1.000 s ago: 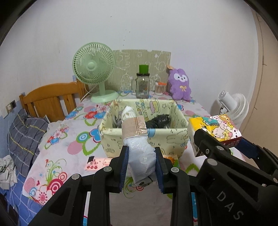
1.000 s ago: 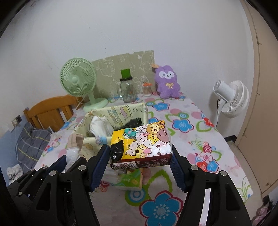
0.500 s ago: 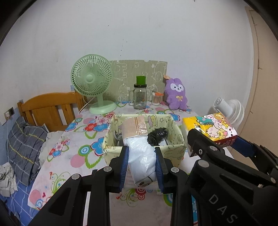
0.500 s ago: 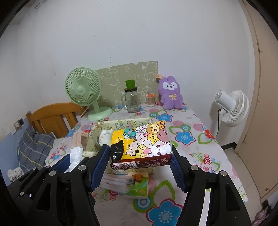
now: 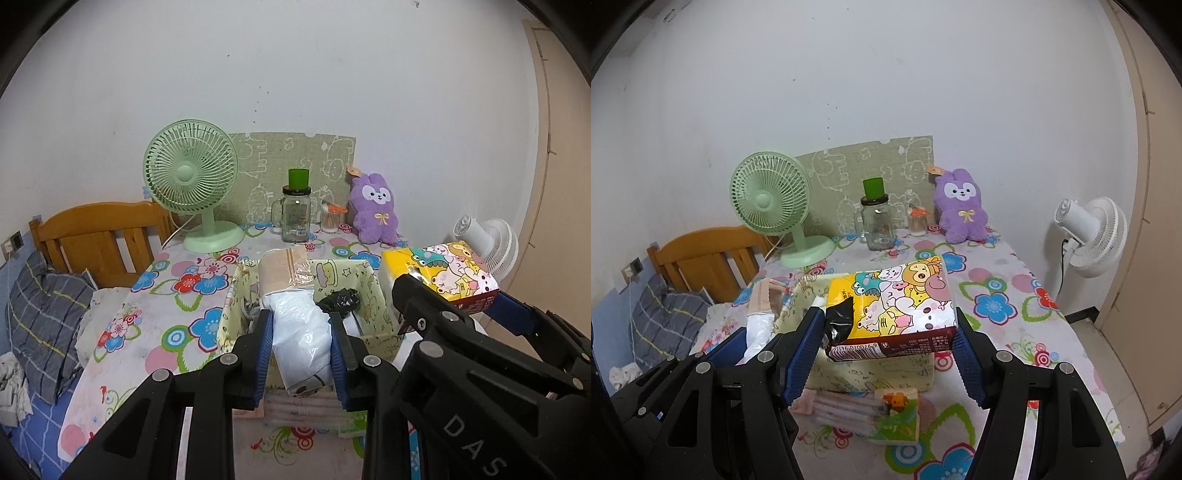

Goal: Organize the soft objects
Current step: 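Lower the white pouch into the basket with the left tool while the right tool carries the box, then open the left tool releasing the pouch while the right tool drops the box in, then withdraw both tools up and back out of the basket, then reach both tools toward the clear plastic tube pack and green tissue pack, then grasp the clear tube pack with the left tool while the right tool grasps the tissue pack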

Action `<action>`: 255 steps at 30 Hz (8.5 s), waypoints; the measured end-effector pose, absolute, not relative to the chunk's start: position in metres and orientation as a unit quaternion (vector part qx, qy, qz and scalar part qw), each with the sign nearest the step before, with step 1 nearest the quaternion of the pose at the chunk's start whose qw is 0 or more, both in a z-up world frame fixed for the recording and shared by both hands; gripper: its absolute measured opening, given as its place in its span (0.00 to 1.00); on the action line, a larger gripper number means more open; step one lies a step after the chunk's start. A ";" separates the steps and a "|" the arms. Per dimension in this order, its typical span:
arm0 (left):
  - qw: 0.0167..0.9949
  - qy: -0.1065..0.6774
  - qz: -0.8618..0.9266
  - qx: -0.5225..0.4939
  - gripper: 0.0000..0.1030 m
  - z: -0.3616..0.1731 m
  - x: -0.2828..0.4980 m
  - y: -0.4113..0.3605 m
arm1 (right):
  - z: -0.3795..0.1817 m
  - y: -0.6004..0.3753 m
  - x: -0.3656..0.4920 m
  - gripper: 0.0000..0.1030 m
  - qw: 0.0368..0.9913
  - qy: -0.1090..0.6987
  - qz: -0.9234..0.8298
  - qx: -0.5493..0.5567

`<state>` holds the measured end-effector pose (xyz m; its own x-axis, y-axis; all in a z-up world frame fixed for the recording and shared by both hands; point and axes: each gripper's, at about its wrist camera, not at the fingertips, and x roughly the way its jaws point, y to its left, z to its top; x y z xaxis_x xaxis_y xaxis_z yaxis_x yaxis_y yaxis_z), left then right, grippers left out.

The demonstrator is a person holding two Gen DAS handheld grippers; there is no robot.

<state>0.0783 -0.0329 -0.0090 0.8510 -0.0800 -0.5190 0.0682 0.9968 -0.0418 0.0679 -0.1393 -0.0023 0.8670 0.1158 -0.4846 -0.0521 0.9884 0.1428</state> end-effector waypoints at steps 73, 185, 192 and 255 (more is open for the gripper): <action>0.927 0.370 -0.054 -0.015 0.79 -0.077 0.218 -0.020 | -0.083 -0.113 0.238 0.91 0.924 0.363 0.091 0.078; 0.921 0.381 -0.076 0.015 0.81 -0.120 0.120 -0.092 | -0.121 -0.193 0.115 0.92 0.925 0.370 0.051 0.063; 0.917 0.391 -0.080 0.009 0.49 -0.125 0.127 -0.087 | -0.128 -0.189 0.123 0.92 0.920 0.382 0.050 0.064; 0.893 0.446 0.034 -0.046 0.84 -0.141 0.051 -0.031 | -0.149 -0.129 0.081 0.91 0.904 0.406 0.131 0.036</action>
